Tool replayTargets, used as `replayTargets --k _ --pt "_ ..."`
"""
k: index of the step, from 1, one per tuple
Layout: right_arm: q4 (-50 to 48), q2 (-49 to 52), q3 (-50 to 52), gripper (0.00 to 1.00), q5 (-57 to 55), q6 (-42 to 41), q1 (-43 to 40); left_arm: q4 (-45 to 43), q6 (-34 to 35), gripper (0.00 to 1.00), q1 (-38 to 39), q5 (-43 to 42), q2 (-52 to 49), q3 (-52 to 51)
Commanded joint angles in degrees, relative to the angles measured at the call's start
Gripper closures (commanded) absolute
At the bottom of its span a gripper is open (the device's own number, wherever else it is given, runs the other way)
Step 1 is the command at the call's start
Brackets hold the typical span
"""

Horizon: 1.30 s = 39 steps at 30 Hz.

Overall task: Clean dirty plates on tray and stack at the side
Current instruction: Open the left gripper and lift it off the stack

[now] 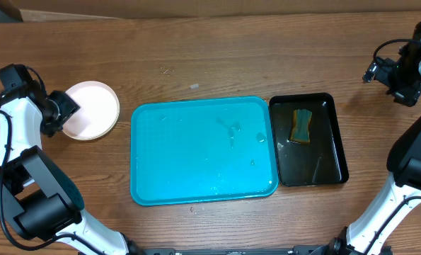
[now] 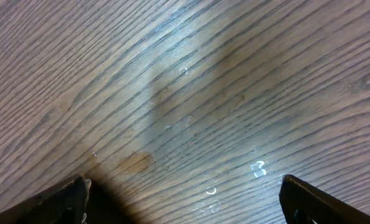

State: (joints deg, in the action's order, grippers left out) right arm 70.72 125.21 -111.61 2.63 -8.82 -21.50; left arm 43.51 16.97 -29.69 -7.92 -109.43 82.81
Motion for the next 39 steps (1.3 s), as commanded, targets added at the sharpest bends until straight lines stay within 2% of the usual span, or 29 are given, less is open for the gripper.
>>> replayTargets --k 1,3,5,6,7,10,18,22,32,39 --pt "-0.20 -0.70 -0.92 0.00 0.02 -0.13 0.04 -0.20 -9.86 0.27 0.17 -19.58 0.22 3.23" --pt "-0.20 -0.70 -0.92 0.00 0.04 -0.13 0.04 -0.33 -11.63 0.22 0.17 -28.02 0.22 4.68" --pt "-0.20 -0.70 -0.92 0.00 0.02 -0.13 0.04 -0.96 -11.61 0.16 0.17 -32.85 0.22 5.40" --pt "-0.20 -0.70 -0.92 0.00 0.04 -0.13 0.04 -1.51 -11.26 0.10 0.17 -34.29 0.22 5.44" --pt "-0.20 -0.70 -0.92 0.00 0.02 -0.13 0.04 -1.95 -10.16 0.00 0.17 -34.77 0.20 5.44" --pt "-0.20 -0.70 -0.92 0.00 0.02 -0.13 0.04 -1.95 -9.70 0.00 0.17 -31.76 0.13 5.44" --pt "-0.20 -0.70 -0.92 0.00 0.02 -0.13 0.04 -1.92 -9.70 0.00 0.15 -15.65 0.13 5.42" --pt "-0.20 -0.70 -0.92 0.00 0.02 -0.13 0.04 -1.90 -9.70 0.00 0.09 -10.80 0.13 5.42" --pt "-0.22 -0.68 -0.85 0.00 0.02 -0.13 0.52 -1.92 -9.70 0.00 0.11 -9.22 0.13 5.42" --pt "-0.20 -2.86 -0.85 0.00 0.02 -0.13 5.75 -1.92 -9.70 0.00 0.11 -9.22 0.13 5.42"
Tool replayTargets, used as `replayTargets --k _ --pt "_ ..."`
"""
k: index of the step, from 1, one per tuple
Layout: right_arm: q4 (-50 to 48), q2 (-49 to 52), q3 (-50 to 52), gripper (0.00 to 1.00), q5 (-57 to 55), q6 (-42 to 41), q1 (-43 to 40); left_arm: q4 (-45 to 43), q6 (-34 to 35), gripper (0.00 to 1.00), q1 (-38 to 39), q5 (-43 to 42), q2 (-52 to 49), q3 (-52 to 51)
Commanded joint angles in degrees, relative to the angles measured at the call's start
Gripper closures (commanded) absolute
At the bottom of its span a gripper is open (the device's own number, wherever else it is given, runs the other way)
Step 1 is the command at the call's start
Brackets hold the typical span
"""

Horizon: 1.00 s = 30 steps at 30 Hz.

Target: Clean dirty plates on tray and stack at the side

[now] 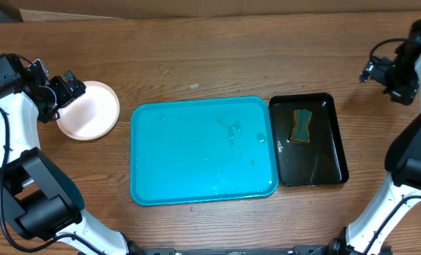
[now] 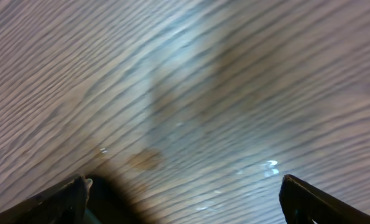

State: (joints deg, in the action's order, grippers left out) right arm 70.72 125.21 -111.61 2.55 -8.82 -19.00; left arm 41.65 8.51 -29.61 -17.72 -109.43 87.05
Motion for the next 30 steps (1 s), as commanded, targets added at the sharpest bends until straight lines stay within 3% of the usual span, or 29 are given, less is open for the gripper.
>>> replayTargets --k 1,18,24,30 --pt "-0.20 -4.07 -0.85 0.00 0.11 -0.13 4.57 -0.07 -1.25 0.00 0.02 0.57 0.13 1.18" --pt "-0.15 -42.12 -0.85 0.00 0.13 -0.13 30.38 -0.07 -1.25 0.00 0.02 0.57 0.13 1.18" --pt "-1.25 -54.40 -0.22 0.00 -2.03 1.84 33.73 -0.07 -1.25 0.00 0.02 0.57 0.13 1.18" --pt "-13.27 -70.49 14.32 0.00 -2.03 4.63 33.79 -0.07 -1.25 0.00 0.02 0.57 0.13 1.18"
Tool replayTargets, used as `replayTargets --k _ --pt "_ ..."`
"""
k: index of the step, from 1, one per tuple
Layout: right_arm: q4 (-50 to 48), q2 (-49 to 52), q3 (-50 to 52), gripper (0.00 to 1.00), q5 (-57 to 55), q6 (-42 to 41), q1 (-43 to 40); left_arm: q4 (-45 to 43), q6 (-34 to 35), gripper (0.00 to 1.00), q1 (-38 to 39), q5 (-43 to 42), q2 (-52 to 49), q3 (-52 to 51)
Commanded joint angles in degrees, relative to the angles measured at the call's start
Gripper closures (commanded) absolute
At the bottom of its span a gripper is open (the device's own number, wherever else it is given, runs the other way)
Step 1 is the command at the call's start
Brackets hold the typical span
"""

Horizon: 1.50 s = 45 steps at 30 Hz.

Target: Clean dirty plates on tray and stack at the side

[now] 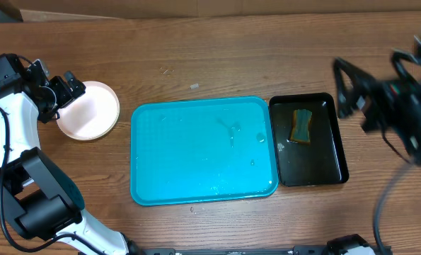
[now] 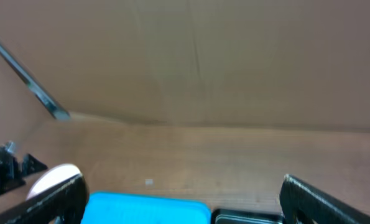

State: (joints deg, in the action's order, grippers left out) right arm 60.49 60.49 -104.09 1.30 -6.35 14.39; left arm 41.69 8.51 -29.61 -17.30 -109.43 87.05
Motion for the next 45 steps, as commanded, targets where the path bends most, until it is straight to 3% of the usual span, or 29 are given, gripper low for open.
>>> replayTargets --k 1,12,17,22,32,43,45 --pt "-6.36 -9.18 11.15 0.00 -0.79 2.16 0.39 -0.11 -1.25 0.00 0.02 0.15 0.13 1.18" --pt "-44.68 -43.69 64.52 0.00 -1.95 3.87 0.37 -0.11 -1.25 0.00 0.02 0.15 0.13 1.18" --pt "-66.36 -51.87 83.60 0.00 -1.62 3.82 -0.98 -0.11 -1.25 0.01 0.02 0.15 0.13 1.18" --pt "-79.36 -56.48 95.17 0.00 1.97 3.80 -3.87 -0.11 -1.25 0.00 0.02 0.15 0.13 1.18" --pt "-77.88 -60.33 103.47 0.00 5.92 3.37 -7.96 -0.11 -1.25 0.00 0.02 0.15 0.13 1.18" --pt "-56.02 -60.33 103.65 0.00 4.09 4.09 -8.09 -0.11 -1.25 0.00 0.02 0.15 0.13 1.18" --pt "-56.02 -60.33 103.65 0.00 3.72 6.51 -8.09 -0.11 -1.25 0.00 0.02 0.15 0.13 1.18"
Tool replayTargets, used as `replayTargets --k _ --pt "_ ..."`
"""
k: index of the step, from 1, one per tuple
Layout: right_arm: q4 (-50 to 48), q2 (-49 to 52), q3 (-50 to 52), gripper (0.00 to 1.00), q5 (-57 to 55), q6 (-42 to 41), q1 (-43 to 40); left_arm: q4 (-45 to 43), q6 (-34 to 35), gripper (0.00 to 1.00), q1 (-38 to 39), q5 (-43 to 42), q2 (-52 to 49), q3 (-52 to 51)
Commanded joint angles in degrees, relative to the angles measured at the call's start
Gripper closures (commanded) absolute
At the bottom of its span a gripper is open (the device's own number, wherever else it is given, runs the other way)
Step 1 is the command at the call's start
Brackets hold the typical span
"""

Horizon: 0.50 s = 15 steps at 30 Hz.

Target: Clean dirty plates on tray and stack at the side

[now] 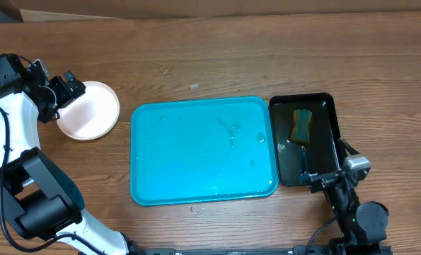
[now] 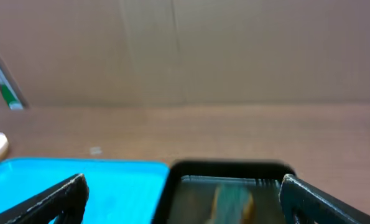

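Observation:
A white plate [image 1: 90, 110] lies on the table left of the blue tray [image 1: 203, 185], which is wet and carries no plates. My left gripper [image 1: 67, 83] sits just off the plate's upper-left rim, open and holding nothing. A green-and-yellow sponge [image 1: 302, 125] lies in the black tray [image 1: 341, 142] of water; the right wrist view shows the sponge [image 2: 233, 202] blurred. My right gripper [image 1: 325, 166] is low at the black tray's near edge and points across it. In its own view the right gripper [image 2: 183, 186] is wide open and empty.
The blue tray [image 2: 60, 171] and black tray [image 2: 231, 167] stand side by side in mid-table. A brown cardboard wall [image 2: 185, 50] closes the far side. Small crumbs [image 1: 166, 70] lie on the bare wood behind the trays.
My right arm has gone from high over the table's right side to low at the front right, behind the black tray. Its gripper is still open. The left arm and plate are unchanged.
At first my left gripper was at the plate's left rim and my right gripper faced the bare wood at far right. Then the left gripper stood off the plate. The right arm then looked across the table, and now sits low by the black tray.

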State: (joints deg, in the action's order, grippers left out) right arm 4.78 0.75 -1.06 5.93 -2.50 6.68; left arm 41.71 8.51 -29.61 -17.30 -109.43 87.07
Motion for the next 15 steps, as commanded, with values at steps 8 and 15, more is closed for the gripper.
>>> replayTargets --k 8,15 --pt "-0.31 -0.59 0.61 0.00 -1.77 5.53 -0.37 -0.13 -1.25 0.00 0.02 0.15 0.13 1.16" --pt "-0.31 -0.59 0.61 0.00 -1.79 5.53 -0.37 -0.13 -1.25 0.00 0.02 0.15 0.13 1.16"
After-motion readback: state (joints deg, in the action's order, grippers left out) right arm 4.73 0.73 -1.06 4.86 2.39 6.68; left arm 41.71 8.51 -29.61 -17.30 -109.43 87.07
